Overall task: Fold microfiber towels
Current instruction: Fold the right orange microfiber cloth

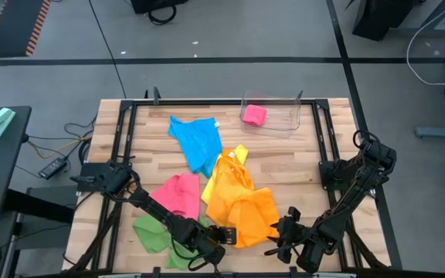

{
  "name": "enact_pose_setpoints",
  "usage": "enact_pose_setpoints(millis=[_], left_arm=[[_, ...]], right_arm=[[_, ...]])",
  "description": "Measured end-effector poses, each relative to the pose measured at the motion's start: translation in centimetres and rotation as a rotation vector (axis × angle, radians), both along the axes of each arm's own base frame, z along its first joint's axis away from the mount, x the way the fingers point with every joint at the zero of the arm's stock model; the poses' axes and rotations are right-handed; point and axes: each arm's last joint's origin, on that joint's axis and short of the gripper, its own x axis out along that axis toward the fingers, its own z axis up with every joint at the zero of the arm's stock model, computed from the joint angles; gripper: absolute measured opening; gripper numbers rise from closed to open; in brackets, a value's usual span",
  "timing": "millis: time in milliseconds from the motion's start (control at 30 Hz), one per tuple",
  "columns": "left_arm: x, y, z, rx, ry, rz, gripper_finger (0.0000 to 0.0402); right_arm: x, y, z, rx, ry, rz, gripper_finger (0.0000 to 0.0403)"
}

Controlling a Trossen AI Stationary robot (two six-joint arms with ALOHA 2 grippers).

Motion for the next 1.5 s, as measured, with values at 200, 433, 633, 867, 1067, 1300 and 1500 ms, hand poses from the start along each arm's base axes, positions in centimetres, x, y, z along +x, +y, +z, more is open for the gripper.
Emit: enact_pose_setpoints(millis=[200,433,633,867,1067,1300,1500], left_arm=[[0.1,0.1,0.0,-0.018,-0.002,0.024,0.0071],[0.0,0.2,0.6,-0.098,-0.019,0.095,0.001],[0.1,0.7,4.5,-0.211,-0.121,0.139,0.0007],[1.5,1.6,6.8,-0.423,-0.236,0.194,0.0011],[3.1,2.6,6.0,-0.595,-0.212,0.205,0.0007],[4.7,2.7,4.3,-0.656,-0.268,0.177,0.0006],[6.1,3.4,3.3,-0.7,-0.342,0.191,0.0011]], right_arm=[[0.0,0.0,0.0,0.0,0.0,0.0,0.0209],[0.0,0.0,0.0,-0.002,-0.003,-0.002,0.0209],[-0.1,0.0,0.0,0.0,0.0,0.002,0.0209],[-0.1,0.1,0.0,-0.001,0.008,0.011,0.0209],[-0.1,0.0,0.0,-0.003,0.01,0.011,0.0209],[-0.1,-0.1,-0.1,-0.014,0.015,0.01,0.0209],[-0.1,0.0,0.0,-0.012,0.015,0.01,0.0209]])
